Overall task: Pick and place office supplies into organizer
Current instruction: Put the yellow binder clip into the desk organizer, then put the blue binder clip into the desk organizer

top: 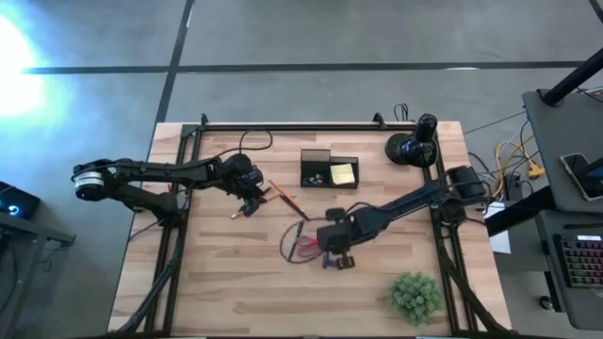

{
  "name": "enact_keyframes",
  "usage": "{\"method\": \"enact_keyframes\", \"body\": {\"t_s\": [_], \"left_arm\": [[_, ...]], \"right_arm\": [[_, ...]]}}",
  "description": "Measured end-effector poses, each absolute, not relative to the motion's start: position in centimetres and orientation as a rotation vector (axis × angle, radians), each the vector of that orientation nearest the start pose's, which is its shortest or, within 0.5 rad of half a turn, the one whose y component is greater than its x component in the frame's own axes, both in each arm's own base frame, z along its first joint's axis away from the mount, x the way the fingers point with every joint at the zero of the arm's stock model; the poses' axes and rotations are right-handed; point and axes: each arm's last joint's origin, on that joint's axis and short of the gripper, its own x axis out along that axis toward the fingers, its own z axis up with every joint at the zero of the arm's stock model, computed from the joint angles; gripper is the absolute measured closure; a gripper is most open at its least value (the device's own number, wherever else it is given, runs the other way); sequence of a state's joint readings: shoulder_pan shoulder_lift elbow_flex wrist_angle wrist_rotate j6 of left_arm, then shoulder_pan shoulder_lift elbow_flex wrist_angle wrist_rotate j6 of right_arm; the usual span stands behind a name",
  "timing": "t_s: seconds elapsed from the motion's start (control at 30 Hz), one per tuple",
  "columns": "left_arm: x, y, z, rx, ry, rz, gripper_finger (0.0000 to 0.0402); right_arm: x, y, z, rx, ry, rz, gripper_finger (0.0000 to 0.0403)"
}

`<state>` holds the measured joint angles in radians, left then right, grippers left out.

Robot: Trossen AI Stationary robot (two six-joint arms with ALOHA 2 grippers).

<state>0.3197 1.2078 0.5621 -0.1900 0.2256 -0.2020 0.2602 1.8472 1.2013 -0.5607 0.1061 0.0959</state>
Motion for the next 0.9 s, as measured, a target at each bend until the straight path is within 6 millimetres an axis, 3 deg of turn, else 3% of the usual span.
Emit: {"method": "enact_keyframes", "body": {"t_s": [0.1, 0.23, 0.4, 0.53, 0.7, 0.9], "left_arm": [[21.4, 6.4, 18.0, -0.413, 0.791, 0.169, 0.0272], [21.5, 6.4, 18.1, -0.409, 0.777, 0.168, 0.0272], [21.5, 6.4, 18.2, -0.407, 0.769, 0.166, 0.0272], [21.5, 6.4, 18.1, -0.409, 0.771, 0.167, 0.0272], [21.5, 6.4, 18.1, -0.41, 0.773, 0.168, 0.0272], [21.5, 6.4, 18.1, -0.411, 0.773, 0.168, 0.0272]], "right_arm": [[35.8, 7.2, 19.6, -0.064, 1.107, -0.096, 0.0348], [37.0, 2.1, 21.0, 0.157, 1.058, -0.355, 0.0348], [37.4, -5.2, 20.1, 0.371, 1.04, -0.544, 0.0348], [37.8, -9.1, 19.3, 0.45, 1.039, -0.559, 0.0348], [38.7, -10.2, 17.5, 0.437, 1.121, -0.454, 0.0327], [40.1, -9.7, 18.0, 0.403, 1.111, -0.452, 0.0272]]}}
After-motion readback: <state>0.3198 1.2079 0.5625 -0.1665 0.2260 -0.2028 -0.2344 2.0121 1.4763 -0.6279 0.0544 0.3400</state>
